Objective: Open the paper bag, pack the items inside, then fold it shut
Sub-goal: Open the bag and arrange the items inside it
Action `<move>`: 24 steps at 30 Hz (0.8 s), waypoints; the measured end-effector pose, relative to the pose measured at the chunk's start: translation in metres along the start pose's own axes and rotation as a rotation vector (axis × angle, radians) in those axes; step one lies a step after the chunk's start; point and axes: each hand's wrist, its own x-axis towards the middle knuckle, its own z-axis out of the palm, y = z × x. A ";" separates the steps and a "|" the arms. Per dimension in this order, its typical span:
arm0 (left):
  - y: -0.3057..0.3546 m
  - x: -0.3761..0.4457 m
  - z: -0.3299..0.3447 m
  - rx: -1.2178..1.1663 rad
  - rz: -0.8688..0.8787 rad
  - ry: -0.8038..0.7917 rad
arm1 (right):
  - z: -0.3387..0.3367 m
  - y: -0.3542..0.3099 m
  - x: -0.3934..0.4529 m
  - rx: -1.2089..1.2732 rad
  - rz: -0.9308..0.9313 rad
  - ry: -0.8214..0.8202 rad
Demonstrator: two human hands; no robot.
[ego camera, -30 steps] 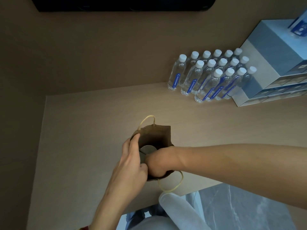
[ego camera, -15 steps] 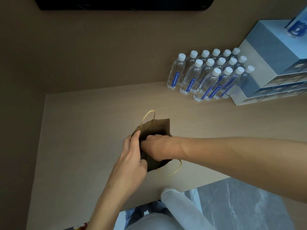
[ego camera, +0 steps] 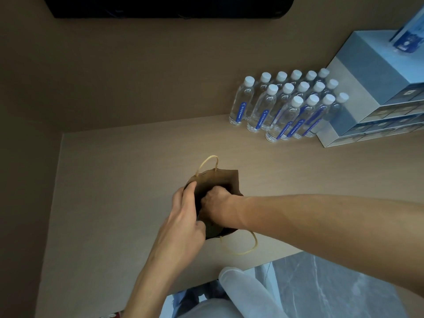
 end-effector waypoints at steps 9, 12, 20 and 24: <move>0.000 0.002 0.002 0.017 0.012 0.015 | -0.001 0.008 -0.006 0.382 0.020 -0.011; 0.001 0.004 0.001 0.013 0.008 0.020 | -0.001 0.007 -0.005 0.436 0.033 0.000; 0.001 0.006 0.002 0.021 0.012 0.023 | 0.004 0.006 -0.014 0.704 0.095 -0.147; 0.000 0.007 0.002 0.018 0.011 0.021 | -0.003 0.006 -0.020 0.774 0.107 -0.134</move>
